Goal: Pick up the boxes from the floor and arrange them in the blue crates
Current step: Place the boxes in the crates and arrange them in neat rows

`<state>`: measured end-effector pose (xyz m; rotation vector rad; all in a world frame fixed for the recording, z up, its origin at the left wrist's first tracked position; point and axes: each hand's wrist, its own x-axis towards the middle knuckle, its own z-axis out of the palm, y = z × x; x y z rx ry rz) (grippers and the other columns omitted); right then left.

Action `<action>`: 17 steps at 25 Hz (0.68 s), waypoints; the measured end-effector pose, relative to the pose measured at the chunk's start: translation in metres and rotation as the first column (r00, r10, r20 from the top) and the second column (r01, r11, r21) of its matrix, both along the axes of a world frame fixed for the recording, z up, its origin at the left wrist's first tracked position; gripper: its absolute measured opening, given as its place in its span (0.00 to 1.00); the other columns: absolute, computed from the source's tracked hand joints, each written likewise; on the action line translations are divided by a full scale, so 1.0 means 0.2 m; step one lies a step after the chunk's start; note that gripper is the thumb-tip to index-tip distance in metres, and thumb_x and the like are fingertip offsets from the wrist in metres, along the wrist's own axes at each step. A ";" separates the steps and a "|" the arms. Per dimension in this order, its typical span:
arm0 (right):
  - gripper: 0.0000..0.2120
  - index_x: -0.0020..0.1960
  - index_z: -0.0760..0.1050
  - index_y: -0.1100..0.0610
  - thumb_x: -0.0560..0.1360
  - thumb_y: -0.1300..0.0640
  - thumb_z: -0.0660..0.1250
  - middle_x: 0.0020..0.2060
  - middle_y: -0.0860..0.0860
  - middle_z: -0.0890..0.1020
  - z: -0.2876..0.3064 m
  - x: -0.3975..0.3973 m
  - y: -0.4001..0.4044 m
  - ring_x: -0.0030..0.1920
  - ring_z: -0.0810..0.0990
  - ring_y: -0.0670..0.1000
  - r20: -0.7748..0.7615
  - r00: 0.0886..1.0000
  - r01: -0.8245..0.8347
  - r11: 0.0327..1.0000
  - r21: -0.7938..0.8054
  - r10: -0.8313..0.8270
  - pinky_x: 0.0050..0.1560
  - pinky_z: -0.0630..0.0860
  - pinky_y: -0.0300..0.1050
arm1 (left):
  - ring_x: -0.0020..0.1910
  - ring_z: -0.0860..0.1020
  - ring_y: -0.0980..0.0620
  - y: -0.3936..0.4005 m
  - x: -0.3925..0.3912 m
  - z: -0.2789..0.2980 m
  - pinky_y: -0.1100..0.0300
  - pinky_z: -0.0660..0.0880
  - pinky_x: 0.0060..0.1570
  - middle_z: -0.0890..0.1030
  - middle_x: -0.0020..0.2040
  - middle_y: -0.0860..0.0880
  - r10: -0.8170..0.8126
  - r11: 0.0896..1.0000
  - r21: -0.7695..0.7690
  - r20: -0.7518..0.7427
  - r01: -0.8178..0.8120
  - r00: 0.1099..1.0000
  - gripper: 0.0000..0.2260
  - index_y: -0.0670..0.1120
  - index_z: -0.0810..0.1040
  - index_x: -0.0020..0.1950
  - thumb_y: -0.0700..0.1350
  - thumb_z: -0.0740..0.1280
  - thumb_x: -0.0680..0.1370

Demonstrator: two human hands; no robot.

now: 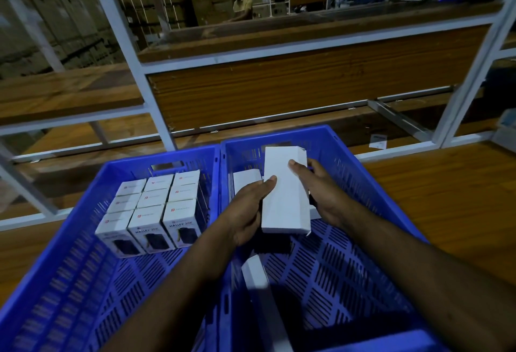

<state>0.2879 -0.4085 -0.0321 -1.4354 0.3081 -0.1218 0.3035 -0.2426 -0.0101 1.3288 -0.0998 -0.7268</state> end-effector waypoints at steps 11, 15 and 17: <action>0.26 0.67 0.68 0.51 0.74 0.42 0.71 0.58 0.53 0.82 0.02 -0.01 0.01 0.53 0.84 0.52 -0.078 0.988 -0.133 0.991 -0.024 0.131 0.46 0.81 0.48 | 0.60 0.81 0.41 0.00 0.02 -0.02 0.46 0.78 0.60 0.83 0.61 0.41 0.139 0.990 -0.022 -0.035 -0.139 0.990 0.16 0.43 0.75 0.68 0.50 0.59 0.85; 0.28 0.68 0.67 0.51 0.73 0.52 0.75 0.58 0.53 0.79 0.02 -0.05 0.00 0.55 0.82 0.54 -0.249 0.924 -0.306 0.952 -0.017 0.292 0.47 0.83 0.51 | 0.57 0.82 0.44 -0.02 0.05 -0.04 0.48 0.81 0.51 0.80 0.63 0.42 0.275 0.960 -0.043 -0.014 -0.275 0.961 0.12 0.43 0.69 0.68 0.45 0.58 0.86; 0.26 0.67 0.69 0.53 0.73 0.56 0.75 0.60 0.54 0.80 0.01 -0.06 -0.01 0.56 0.83 0.56 -0.265 0.892 -0.356 0.931 0.085 0.366 0.48 0.83 0.54 | 0.54 0.81 0.48 -0.02 0.04 -0.03 0.51 0.80 0.48 0.79 0.64 0.45 0.305 0.952 -0.006 0.018 -0.305 0.952 0.14 0.48 0.66 0.72 0.44 0.59 0.85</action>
